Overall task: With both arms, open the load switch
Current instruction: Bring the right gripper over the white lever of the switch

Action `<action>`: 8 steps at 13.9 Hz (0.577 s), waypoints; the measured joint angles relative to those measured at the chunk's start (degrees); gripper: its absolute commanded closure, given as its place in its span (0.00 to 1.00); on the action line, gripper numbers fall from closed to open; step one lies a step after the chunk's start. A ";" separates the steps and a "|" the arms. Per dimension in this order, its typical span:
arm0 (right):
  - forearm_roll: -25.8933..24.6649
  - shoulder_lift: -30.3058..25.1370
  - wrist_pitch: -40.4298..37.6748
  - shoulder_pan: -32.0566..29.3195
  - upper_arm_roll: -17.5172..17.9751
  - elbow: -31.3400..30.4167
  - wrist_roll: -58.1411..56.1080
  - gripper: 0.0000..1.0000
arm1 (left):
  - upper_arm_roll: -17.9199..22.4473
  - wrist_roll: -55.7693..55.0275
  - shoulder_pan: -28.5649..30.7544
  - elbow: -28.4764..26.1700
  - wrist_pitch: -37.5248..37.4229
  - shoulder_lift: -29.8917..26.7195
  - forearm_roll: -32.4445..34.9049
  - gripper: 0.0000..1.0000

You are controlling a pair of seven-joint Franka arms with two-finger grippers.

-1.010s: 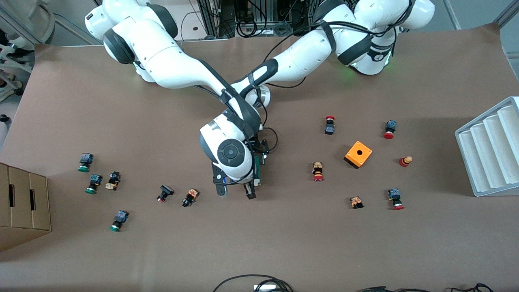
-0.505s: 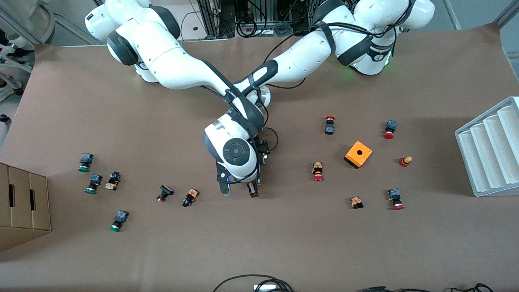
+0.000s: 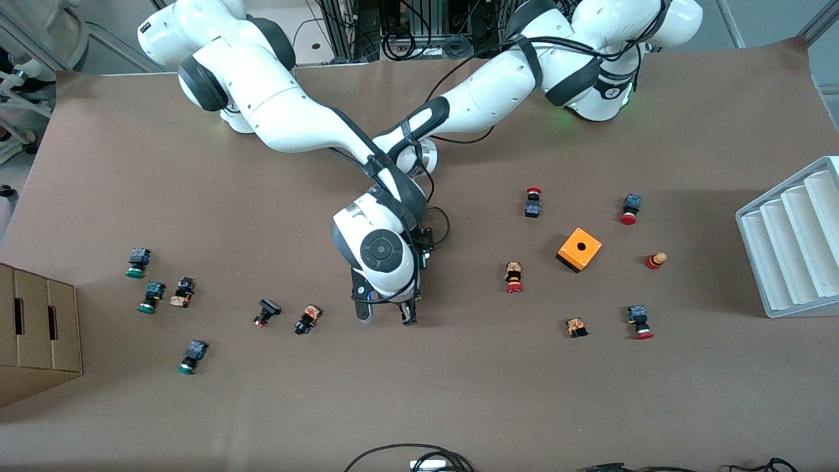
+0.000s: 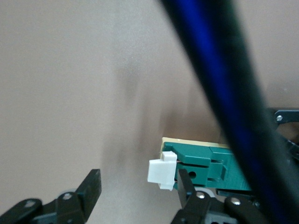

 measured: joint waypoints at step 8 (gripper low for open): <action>1.96 0.64 -1.30 0.45 -0.31 0.15 0.77 0.36 | 0.63 0.07 0.01 -0.15 -1.43 0.61 1.83 0.46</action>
